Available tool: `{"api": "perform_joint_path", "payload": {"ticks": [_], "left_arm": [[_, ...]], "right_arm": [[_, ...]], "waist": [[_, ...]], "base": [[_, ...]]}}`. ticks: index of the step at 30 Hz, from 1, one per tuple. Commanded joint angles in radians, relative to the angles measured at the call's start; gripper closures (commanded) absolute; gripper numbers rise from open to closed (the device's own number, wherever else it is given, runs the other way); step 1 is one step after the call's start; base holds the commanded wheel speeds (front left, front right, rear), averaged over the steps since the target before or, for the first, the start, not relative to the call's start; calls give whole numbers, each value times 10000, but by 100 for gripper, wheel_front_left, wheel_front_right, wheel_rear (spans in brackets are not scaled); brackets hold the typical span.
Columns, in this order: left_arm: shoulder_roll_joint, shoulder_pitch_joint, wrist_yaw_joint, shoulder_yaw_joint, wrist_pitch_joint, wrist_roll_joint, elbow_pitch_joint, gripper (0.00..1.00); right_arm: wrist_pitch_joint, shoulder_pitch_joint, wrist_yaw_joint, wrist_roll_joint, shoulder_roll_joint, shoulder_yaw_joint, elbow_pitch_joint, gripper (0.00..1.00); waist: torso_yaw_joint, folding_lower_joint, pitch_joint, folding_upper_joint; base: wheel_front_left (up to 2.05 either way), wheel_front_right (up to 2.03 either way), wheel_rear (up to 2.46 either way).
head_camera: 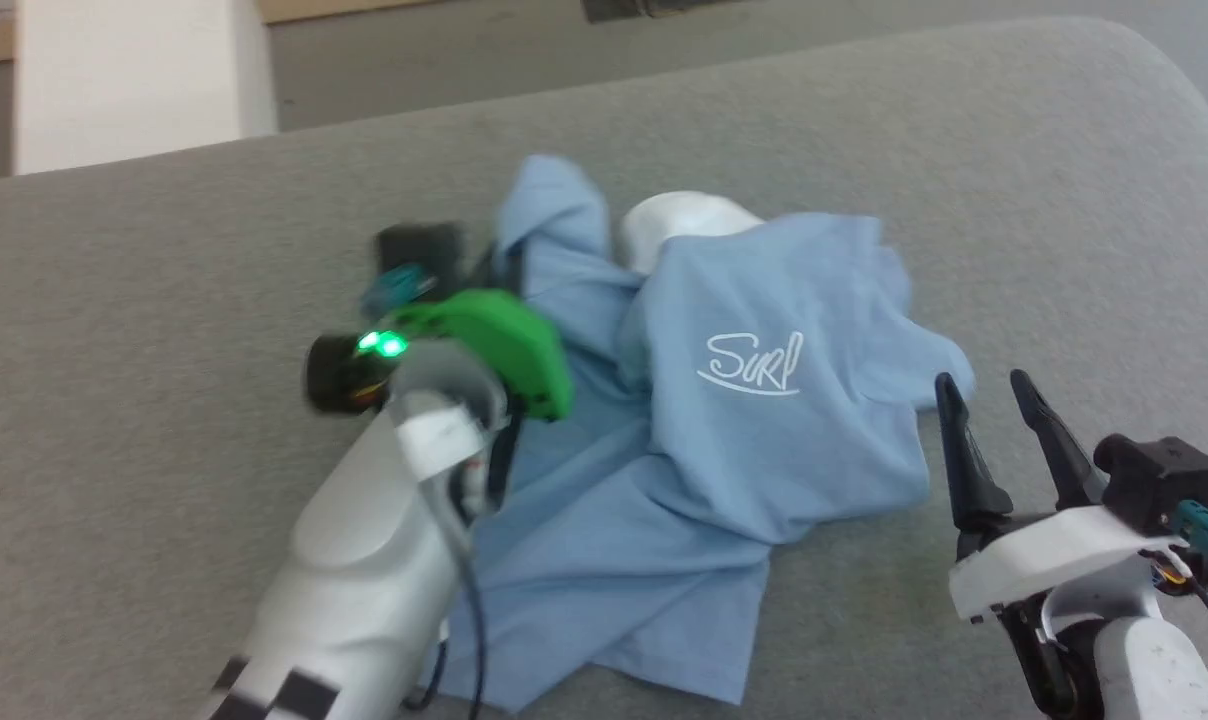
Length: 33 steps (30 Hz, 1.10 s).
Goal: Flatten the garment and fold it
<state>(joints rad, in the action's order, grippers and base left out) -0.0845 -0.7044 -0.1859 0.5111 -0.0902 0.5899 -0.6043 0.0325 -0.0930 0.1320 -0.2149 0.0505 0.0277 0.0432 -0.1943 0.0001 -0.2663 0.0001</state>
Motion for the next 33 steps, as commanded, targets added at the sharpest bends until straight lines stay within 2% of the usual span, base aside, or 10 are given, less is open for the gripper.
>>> {"api": "perform_joint_path", "payload": {"ticks": [1, 6, 12, 18, 19, 20, 21, 26, 30, 33], "left_arm": [[-302, 473, -178, -288, -351, 157, 276, 100], [-1140, 2511, -958, -1309, -909, 683, 1941, 100], [-1731, 5114, -1825, -2326, -634, 1542, 3495, 100], [-1747, 6442, -2058, -2656, -170, 2204, 3698, 100], [-1739, 6555, -2110, -2683, -177, 2230, 3629, 89], [-1639, 6638, -2104, -2770, -228, 2358, 3637, 42], [-1466, 6733, -2035, -2953, -360, 2598, 3678, 0], [-1125, 6832, -1499, -3844, -1526, 2740, 3841, 0], [-758, 6582, -1182, -4851, -1705, 1407, 4589, 0], [-221, 6398, -609, -5497, -1711, -100, 5375, 0]], "right_arm": [[-95, 195, -13, 111, -3, 41, -107, 0], [-429, 486, -13, 238, -3, 181, -332, 0], [-840, 734, -13, 233, -3, 188, -410, 0], [-1451, 804, -13, 293, -3, 261, -322, 0], [-1562, 789, -13, 329, -3, 254, -311, 0], [-1618, 764, -13, 343, -3, 251, -303, 0], [-1672, 715, -13, 363, -3, 252, -287, 0], [-1788, 104, -13, 612, -3, 106, -134, 0], [-1893, -1017, -13, 794, -3, 98, 430, 0], [-2145, -2177, -13, 891, -3, 250, 1340, 0]], "waist": [[1109, -1, 913, -1], [1921, -1, 1301, -1], [2549, -1, 1568, -1], [2865, -1, 1662, -1], [2888, -1, 1666, -1], [2906, -1, 1672, -1], [2925, -1, 1676, -1], [3051, -1, 1517, -1], [3302, -1, 1161, -1], [3604, -1, 768, -1]], "base": [[0, 0, 0], [0, 0, 0], [0, 0, 0], [0, 0, 0], [0, 0, 0], [0, 0, 0], [0, 0, 0], [0, 0, 0], [0, 0, 0], [0, 0, 0]]}}
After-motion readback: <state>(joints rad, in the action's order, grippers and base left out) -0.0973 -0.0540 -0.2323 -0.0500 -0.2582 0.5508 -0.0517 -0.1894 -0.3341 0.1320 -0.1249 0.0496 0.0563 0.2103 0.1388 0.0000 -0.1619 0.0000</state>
